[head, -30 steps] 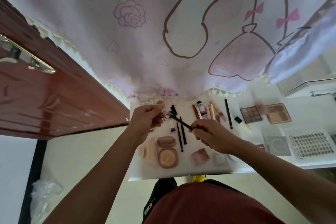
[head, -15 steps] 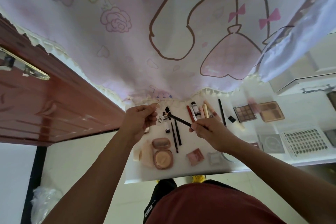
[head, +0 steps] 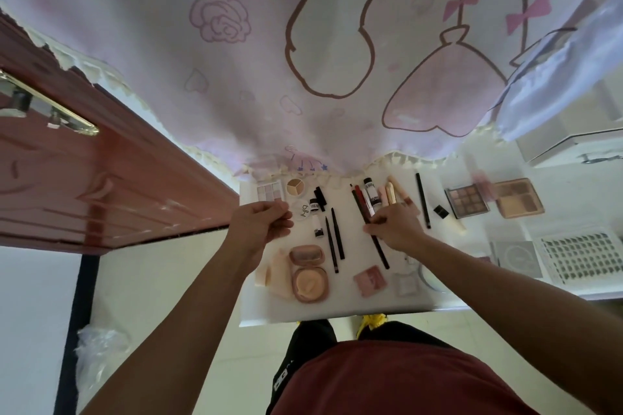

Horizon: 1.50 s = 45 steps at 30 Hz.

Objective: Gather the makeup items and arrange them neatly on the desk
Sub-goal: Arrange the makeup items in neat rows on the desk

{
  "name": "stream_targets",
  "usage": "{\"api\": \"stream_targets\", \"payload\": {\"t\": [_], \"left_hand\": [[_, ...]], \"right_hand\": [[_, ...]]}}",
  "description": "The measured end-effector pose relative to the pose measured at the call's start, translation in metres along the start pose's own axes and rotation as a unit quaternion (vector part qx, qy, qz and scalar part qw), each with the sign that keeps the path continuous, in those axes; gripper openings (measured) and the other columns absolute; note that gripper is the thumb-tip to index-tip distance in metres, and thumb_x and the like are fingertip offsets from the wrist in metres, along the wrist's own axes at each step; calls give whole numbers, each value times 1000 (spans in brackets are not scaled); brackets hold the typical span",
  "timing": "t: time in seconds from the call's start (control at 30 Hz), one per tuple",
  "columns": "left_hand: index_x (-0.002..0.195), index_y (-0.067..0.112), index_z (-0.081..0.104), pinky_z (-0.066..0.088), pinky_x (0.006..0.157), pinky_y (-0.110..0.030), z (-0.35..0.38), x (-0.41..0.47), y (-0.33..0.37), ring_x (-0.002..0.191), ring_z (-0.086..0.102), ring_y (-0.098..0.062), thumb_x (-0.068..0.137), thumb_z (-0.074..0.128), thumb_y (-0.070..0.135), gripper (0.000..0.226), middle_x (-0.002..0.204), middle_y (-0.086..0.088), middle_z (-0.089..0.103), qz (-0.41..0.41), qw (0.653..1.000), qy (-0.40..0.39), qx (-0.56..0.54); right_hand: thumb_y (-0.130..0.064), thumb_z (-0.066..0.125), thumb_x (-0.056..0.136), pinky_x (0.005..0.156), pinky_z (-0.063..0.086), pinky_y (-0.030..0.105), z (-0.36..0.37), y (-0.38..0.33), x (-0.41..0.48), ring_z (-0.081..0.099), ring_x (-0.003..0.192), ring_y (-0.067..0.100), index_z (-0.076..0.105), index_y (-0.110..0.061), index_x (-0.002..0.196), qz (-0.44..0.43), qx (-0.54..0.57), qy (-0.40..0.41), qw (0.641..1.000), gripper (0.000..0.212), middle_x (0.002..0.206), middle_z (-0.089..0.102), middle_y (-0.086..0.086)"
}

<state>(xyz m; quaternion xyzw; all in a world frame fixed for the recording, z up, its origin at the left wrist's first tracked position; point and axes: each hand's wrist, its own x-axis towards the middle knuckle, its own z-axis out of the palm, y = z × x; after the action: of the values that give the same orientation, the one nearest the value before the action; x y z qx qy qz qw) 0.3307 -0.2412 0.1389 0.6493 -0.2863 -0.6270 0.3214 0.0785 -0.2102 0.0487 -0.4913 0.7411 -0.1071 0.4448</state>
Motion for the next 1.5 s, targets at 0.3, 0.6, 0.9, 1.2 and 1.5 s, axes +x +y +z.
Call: {"api": "stream_targets", "payload": {"t": [0.3,0.6,0.9,1.2,1.5], "left_hand": [[90,-2,68,57,61,-23,-36,-8,-4,65,65,-20,86,66,0,5,76,-13,68,-6,998,24,50],[96,-6,67,58,61,-25,-24,33,9,63,64,-20,86,64,-7,11,78,-16,68,5,985,-9,172],[68,13,67,61,72,-39,47,107,3,69,69,-27,83,68,0,21,76,-13,70,91,921,-37,378],[78,17,73,51,94,-38,94,168,-16,97,66,-23,82,56,-2,26,96,-3,72,123,806,-137,563],[100,4,69,43,83,-30,104,174,-20,105,60,-31,84,53,-1,23,109,-15,68,181,764,-128,606]], "right_hand": [[-24,83,76,68,62,40,49,-15,40,71,63,20,70,-6,80,88,-32,-60,994,22,70,71,8],[-26,81,78,65,60,30,48,-19,31,70,57,15,74,-5,75,98,-46,-64,992,22,61,71,5],[-28,75,84,53,54,24,6,16,-6,69,56,9,69,-15,82,105,34,6,994,15,70,72,0],[-33,70,87,71,58,30,5,61,-52,69,65,8,67,-27,79,158,21,12,987,9,78,72,-6],[-43,58,92,76,48,27,27,49,-64,62,90,14,66,-25,105,57,-133,-31,989,24,100,68,-7]]}}
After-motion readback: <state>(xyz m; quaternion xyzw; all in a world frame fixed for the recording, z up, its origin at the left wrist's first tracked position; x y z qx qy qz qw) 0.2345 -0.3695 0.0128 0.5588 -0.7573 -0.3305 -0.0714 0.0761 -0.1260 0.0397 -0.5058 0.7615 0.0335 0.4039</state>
